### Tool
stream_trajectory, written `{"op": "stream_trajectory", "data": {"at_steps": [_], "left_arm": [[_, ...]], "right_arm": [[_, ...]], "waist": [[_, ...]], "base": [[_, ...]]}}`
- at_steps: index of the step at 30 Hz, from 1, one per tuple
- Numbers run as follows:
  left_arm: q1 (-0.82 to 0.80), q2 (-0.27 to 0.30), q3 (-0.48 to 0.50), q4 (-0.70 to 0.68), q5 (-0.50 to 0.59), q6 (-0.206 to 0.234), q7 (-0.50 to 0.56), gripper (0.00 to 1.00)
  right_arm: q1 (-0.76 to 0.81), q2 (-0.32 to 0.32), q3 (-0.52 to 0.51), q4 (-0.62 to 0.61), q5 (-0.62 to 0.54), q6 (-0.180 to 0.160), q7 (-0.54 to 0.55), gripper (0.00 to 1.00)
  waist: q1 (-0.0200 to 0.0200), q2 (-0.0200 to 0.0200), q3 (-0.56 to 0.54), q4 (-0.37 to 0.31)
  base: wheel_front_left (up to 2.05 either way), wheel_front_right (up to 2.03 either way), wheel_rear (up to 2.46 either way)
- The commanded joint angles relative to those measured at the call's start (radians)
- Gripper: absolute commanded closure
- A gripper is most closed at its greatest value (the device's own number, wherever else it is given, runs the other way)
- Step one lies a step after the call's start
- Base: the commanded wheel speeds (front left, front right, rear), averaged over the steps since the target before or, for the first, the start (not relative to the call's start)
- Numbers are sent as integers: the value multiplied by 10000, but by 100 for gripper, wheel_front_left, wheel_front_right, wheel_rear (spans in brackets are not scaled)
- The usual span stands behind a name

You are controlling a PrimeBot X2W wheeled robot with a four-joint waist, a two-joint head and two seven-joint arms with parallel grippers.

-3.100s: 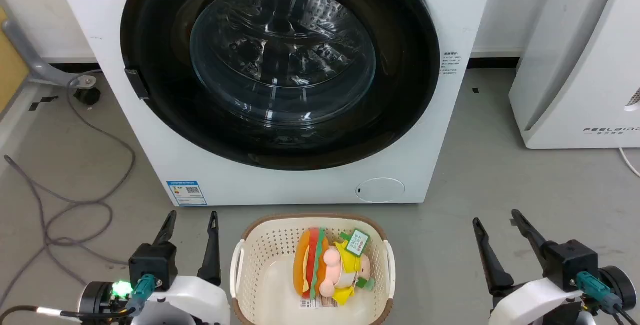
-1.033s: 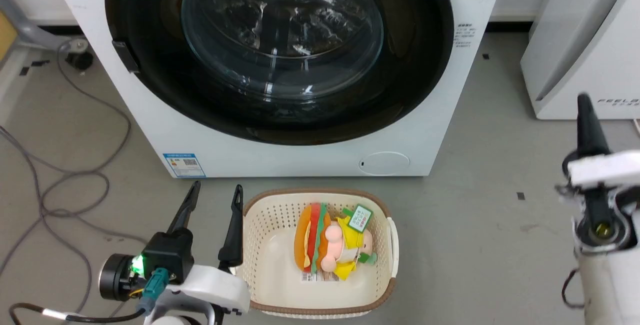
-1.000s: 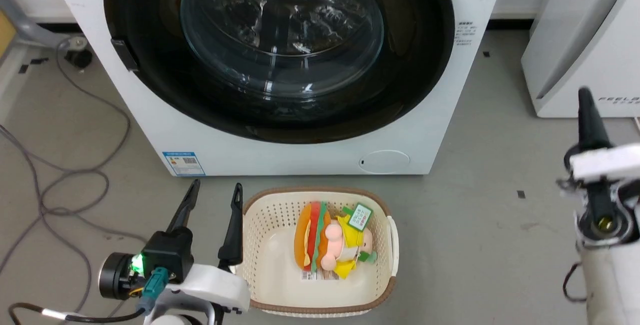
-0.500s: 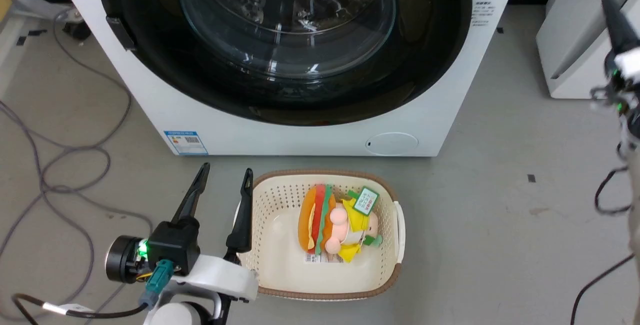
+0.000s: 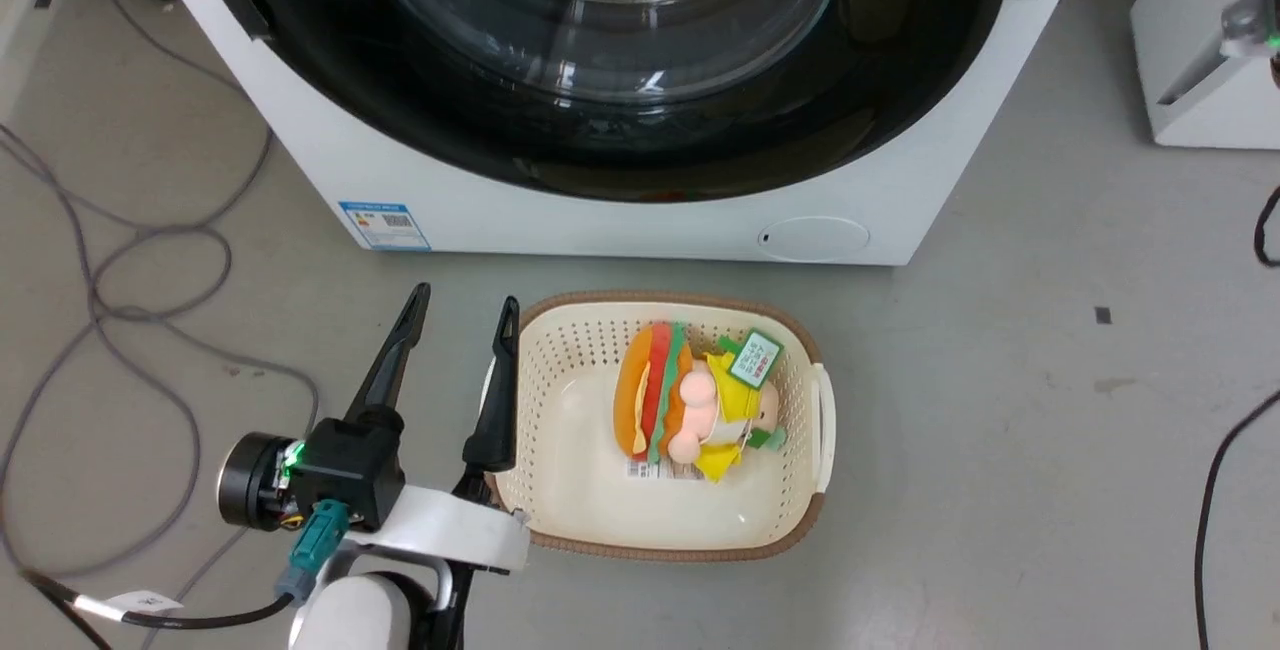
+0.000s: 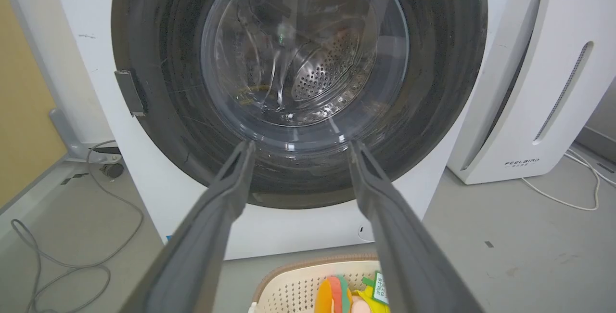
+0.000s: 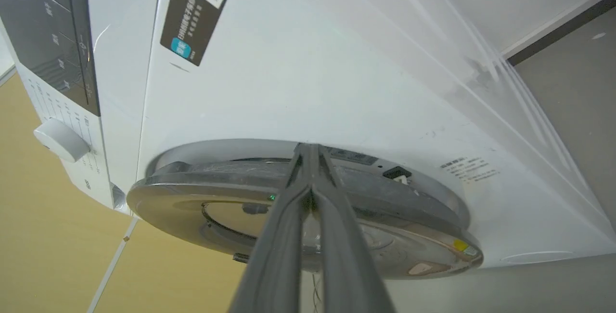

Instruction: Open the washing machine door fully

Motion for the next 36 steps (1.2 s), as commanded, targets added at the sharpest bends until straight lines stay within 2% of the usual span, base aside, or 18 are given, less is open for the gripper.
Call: {"op": "stream_trajectory", "data": {"at_steps": [1, 8, 26, 36], "left_arm": [[-211, 9, -88, -79, -92, -42, -128, 0], [-478, 10, -262, -110, -203, -59, -275, 0], [-1116, 10, -633, -162, -435, -110, -651, 0], [-1071, 10, -653, -104, -424, -21, -651, 0]], "right_arm": [[-531, -55, 201, 347, 262, 9, 369, 100], [-1514, -2, 870, 1077, 559, 9, 1610, 100], [-4484, 317, 2084, 2928, 1399, 10, 3287, 100], [-3990, 428, 2130, 2931, 1227, 10, 3897, 100]], "waist": [[-1, 0, 164, 79], [-1, 0, 573, 249], [-1, 0, 1543, 554], [-1, 0, 1409, 531]], "base": [[0, 0, 0], [0, 0, 0], [0, 0, 0], [0, 0, 0]]}}
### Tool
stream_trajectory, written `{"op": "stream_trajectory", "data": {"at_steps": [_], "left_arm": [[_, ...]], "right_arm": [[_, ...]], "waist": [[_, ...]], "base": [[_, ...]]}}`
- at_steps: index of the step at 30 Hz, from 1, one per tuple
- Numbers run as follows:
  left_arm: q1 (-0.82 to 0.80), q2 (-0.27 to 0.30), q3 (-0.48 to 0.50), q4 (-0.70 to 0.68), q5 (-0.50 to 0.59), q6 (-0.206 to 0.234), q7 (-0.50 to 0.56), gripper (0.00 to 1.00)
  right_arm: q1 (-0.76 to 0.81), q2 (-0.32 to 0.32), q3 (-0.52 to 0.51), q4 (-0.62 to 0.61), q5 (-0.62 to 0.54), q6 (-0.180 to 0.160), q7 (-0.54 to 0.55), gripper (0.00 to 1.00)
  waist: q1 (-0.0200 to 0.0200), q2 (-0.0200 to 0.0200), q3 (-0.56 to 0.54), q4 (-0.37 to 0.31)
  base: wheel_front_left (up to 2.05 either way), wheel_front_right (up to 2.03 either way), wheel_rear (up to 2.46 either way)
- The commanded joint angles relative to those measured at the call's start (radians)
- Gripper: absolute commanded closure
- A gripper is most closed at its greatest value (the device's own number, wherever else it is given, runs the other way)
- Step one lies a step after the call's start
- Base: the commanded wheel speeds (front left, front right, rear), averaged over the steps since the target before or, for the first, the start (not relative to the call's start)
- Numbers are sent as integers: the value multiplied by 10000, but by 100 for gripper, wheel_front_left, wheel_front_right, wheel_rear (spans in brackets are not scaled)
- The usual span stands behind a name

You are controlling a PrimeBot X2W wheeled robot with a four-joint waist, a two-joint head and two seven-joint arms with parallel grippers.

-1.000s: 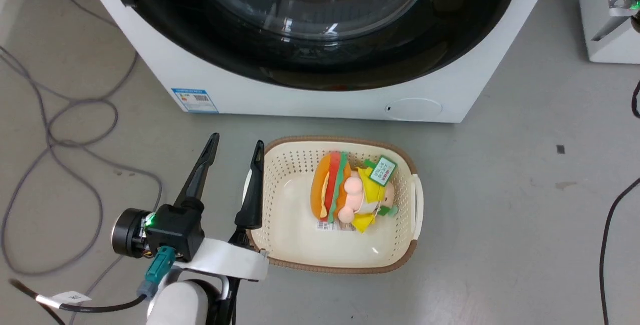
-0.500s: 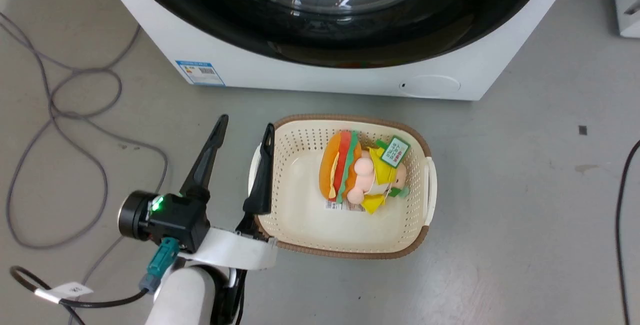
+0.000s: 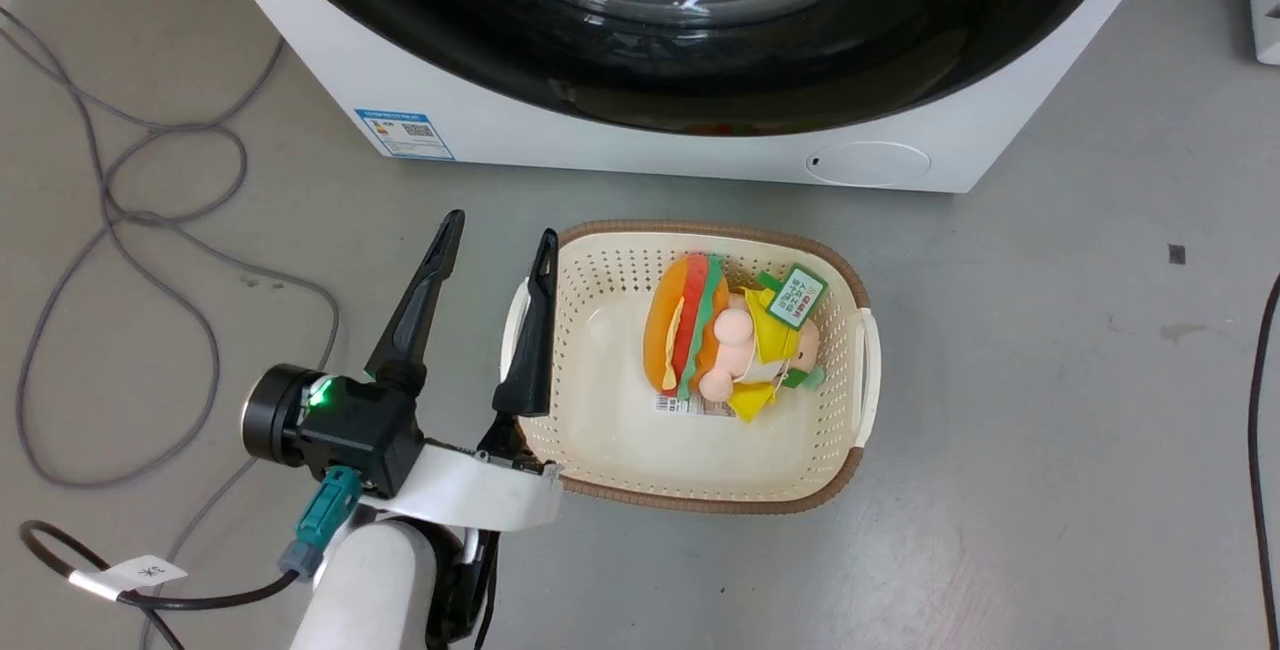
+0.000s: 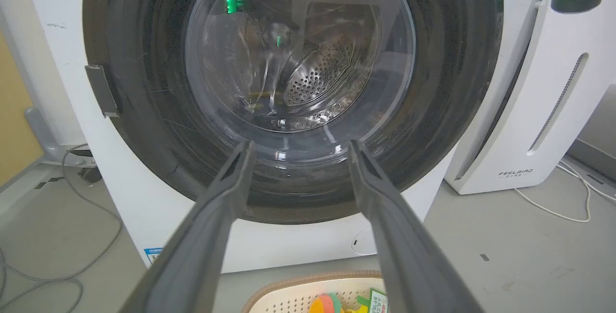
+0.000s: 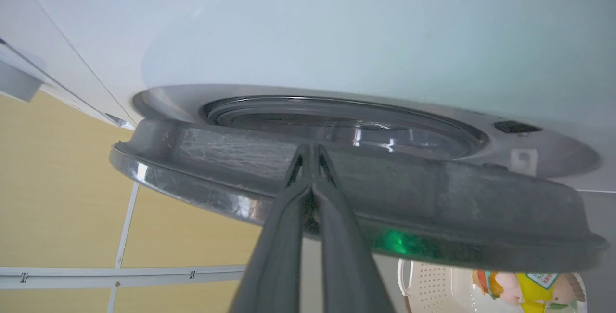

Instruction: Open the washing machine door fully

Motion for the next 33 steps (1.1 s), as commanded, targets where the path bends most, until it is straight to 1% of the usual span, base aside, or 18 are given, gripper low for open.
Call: {"op": "stream_trajectory", "data": {"at_steps": [1, 5, 6, 8, 11, 12, 15, 23, 33], "left_arm": [[-59, 10, -13, 20, 8, 32, -55, 0], [-54, 10, 5, 63, 49, 14, -55, 0], [-48, 10, 9, 85, 74, 2, -55, 0], [-24, 10, -6, 124, 106, -16, -55, 0], [1, 10, -43, 161, 152, -22, -55, 0], [27, 10, -64, 184, 170, -20, -55, 0], [51, 10, -88, 200, 188, -19, -55, 0], [153, 10, -141, 321, 181, -15, -55, 0], [620, 10, -189, 648, 138, 18, -55, 0]], "right_arm": [[259, 112, 34, 47, -49, 10, 96, 100], [428, 167, 11, 47, -133, 10, 4, 100], [419, 177, 172, 47, -372, 10, -325, 100], [504, 331, 213, 47, -453, 10, -443, 100], [719, 404, 60, 48, -345, 10, -475, 100], [1003, 455, -77, 48, -228, 10, -245, 100], [954, 478, -88, -40, -241, 10, -238, 100], [1287, 604, -146, -92, -105, 10, 393, 100], [2513, 817, 66, -798, -30, 10, 1438, 100]], "waist": [[0, 0, -15, -14], [0, 0, -68, -62], [0, 0, -103, -80], [0, 0, -164, -88], [0, 0, -241, -91], [0, 0, -297, -88], [0, 0, -339, -73], [0, 0, -665, -10], [0, 0, -1638, 63]], "base": [[0, 0, 0], [0, 0, 0], [0, 0, 0], [0, 0, 0], [0, 0, 0], [0, 0, 0], [0, 0, 0], [0, 0, 0], [0, 0, 0]]}}
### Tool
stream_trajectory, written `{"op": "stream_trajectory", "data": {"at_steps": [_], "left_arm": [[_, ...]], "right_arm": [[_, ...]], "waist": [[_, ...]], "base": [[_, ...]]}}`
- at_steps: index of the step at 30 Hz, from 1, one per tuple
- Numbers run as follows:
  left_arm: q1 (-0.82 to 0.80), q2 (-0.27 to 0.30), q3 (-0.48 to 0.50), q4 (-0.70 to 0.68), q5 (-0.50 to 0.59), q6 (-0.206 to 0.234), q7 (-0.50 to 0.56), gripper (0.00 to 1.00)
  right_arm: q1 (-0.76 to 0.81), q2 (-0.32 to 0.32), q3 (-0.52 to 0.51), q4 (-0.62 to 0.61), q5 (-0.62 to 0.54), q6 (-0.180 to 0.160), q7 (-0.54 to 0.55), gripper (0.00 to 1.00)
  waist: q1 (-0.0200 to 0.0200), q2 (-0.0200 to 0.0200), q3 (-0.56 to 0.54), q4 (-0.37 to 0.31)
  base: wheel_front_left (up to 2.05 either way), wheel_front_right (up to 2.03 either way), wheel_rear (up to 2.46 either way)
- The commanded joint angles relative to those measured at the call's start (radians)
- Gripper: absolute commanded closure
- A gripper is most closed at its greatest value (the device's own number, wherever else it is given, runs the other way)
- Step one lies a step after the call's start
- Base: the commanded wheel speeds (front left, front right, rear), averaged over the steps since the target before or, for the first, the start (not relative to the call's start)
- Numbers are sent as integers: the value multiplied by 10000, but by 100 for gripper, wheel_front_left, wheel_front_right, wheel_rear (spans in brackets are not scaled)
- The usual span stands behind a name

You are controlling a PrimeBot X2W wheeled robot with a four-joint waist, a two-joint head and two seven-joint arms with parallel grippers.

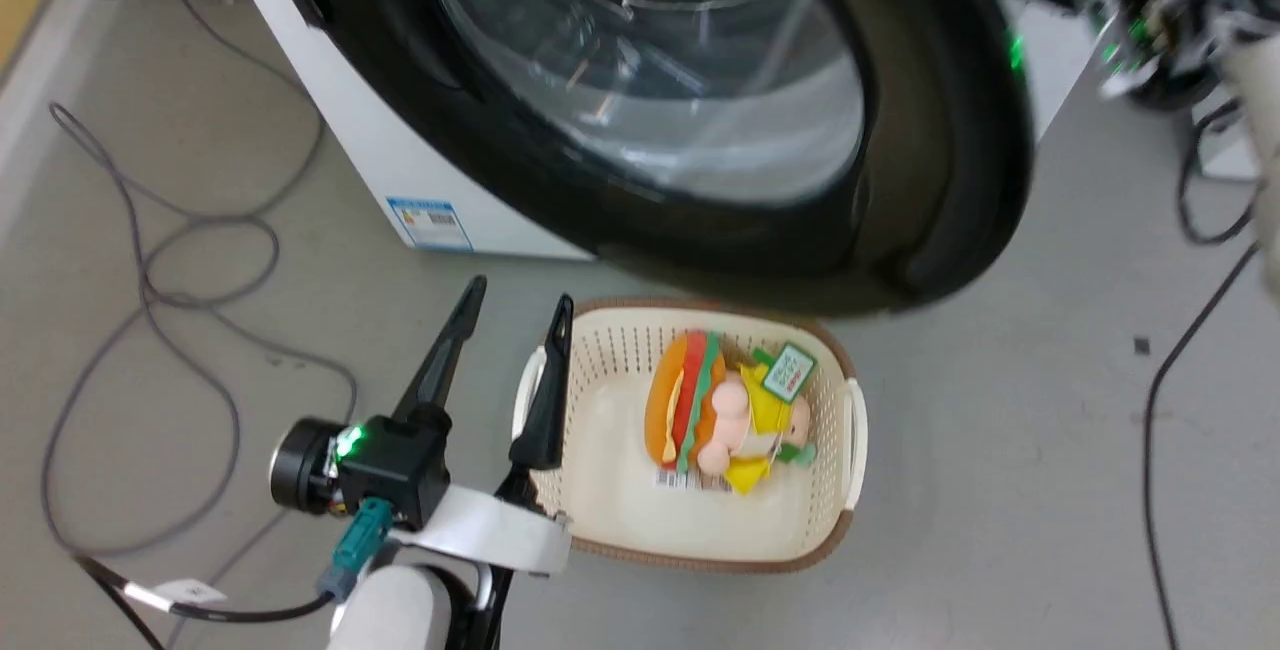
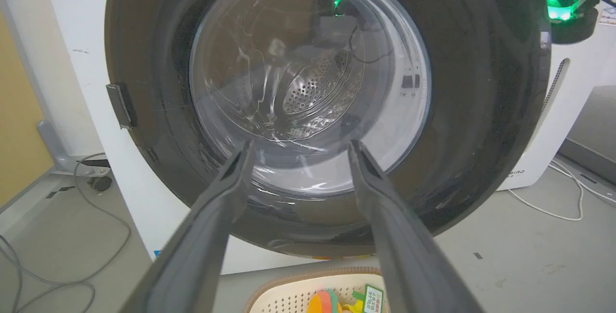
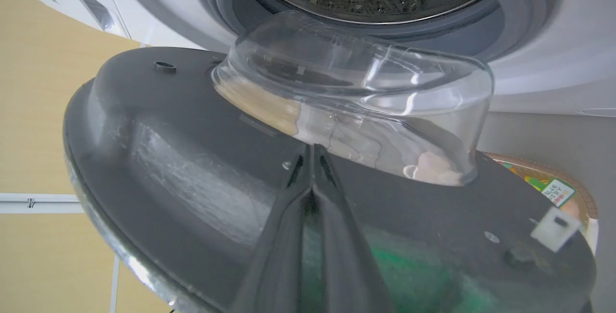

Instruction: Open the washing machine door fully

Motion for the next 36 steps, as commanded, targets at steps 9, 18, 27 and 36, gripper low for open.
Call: {"op": "stream_trajectory", "data": {"at_steps": [9, 18, 27, 36], "left_arm": [[867, 12, -43, 321, 102, 53, -53, 0], [1391, 13, -12, 553, 246, -29, -53, 0], [1694, 32, 37, 656, 348, -86, -53, 0], [1734, 33, 103, 711, 339, -81, -53, 0]], "right_arm": [[1847, 607, 187, -895, 227, 12, 905, 100], [3361, 939, 207, -2389, 545, 12, 1842, 100], [4863, 1231, 431, -4040, 556, 12, 2569, 100], [6008, 1354, 398, -5387, 301, 12, 2858, 100]], "waist": [[0, 0, -1302, 210], [0, 0, -1969, 441], [0, 0, -2210, 541], [0, 0, -2176, 394]], "base": [[0, 0, 0], [0, 0, 0], [0, 0, 0], [0, 0, 0]]}}
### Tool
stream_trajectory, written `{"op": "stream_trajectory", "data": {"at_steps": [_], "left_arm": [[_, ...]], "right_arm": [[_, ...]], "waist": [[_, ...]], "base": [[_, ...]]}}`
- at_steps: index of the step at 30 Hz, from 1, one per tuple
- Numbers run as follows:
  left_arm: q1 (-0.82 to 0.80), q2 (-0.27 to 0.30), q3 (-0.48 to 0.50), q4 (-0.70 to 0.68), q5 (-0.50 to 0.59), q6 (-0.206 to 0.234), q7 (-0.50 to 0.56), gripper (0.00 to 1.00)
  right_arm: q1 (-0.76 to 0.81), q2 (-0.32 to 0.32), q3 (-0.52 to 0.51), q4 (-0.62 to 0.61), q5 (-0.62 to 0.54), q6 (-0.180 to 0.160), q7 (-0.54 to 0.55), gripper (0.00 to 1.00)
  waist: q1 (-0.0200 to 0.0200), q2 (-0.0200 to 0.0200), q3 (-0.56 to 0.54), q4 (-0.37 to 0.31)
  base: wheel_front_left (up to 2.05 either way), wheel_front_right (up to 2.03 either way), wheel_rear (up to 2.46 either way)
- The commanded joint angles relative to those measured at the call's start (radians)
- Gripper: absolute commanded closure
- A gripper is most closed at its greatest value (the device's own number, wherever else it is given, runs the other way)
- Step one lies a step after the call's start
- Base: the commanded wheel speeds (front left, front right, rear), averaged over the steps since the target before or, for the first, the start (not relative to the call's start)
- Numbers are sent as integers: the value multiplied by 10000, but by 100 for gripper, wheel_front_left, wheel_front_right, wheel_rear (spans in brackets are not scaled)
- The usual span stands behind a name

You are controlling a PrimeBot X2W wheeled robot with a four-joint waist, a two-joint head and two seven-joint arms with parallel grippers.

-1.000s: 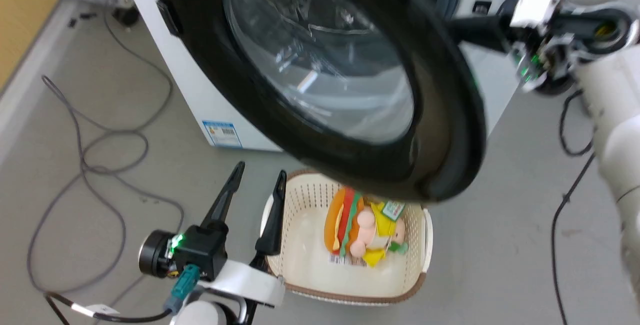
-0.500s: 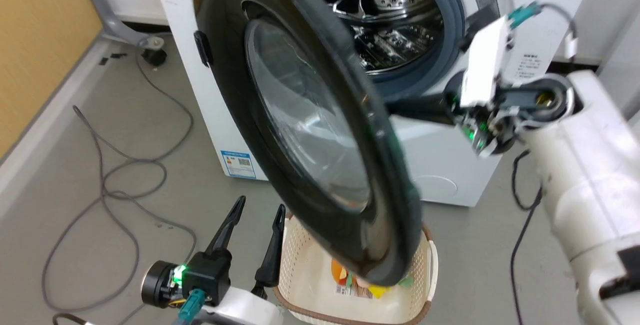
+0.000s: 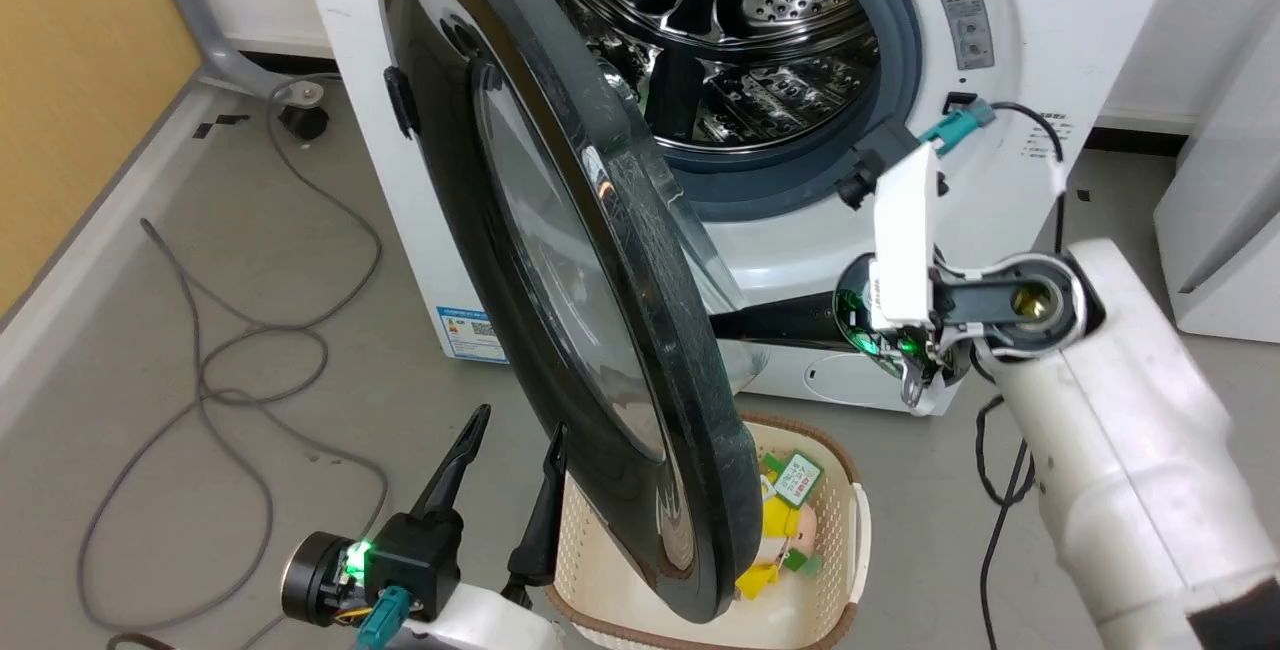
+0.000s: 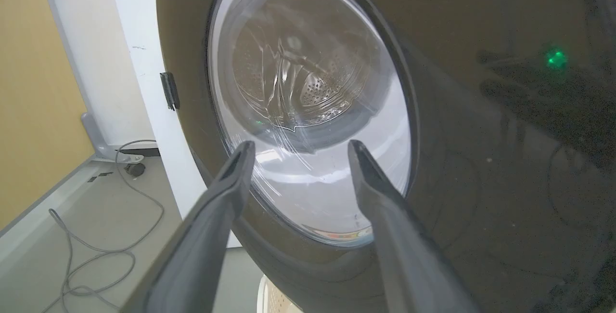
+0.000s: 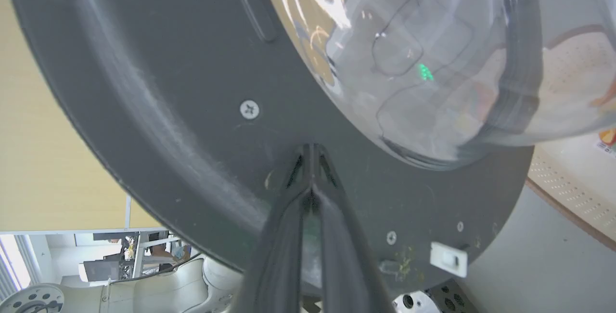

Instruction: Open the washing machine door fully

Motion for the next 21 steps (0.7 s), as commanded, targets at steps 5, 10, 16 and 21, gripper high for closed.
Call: {"op": "stream_trajectory", "data": {"at_steps": [5, 10, 16, 21], "left_arm": [[206, 27, 72, 60, -63, 67, -53, 0], [226, 24, 149, 23, -125, 147, -53, 0], [240, 86, 346, 63, -122, 151, -53, 0], [306, 181, 624, 73, -120, 245, -53, 0]], "right_arm": [[1060, 0, -923, -1003, 53, 10, -986, 84], [2547, 29, -1973, -2402, 81, 10, -2351, 0], [4764, 119, -3158, -3989, 438, 10, -3591, 0], [6726, 197, -3798, -5376, 587, 10, -5148, 0]], "waist": [[1, 0, -98, -186], [1, 0, -101, -451], [1, 0, -202, -710], [1, 0, -309, -850]], "base": [[0, 0, 0], [0, 0, 0], [0, 0, 0], [0, 0, 0]]}}
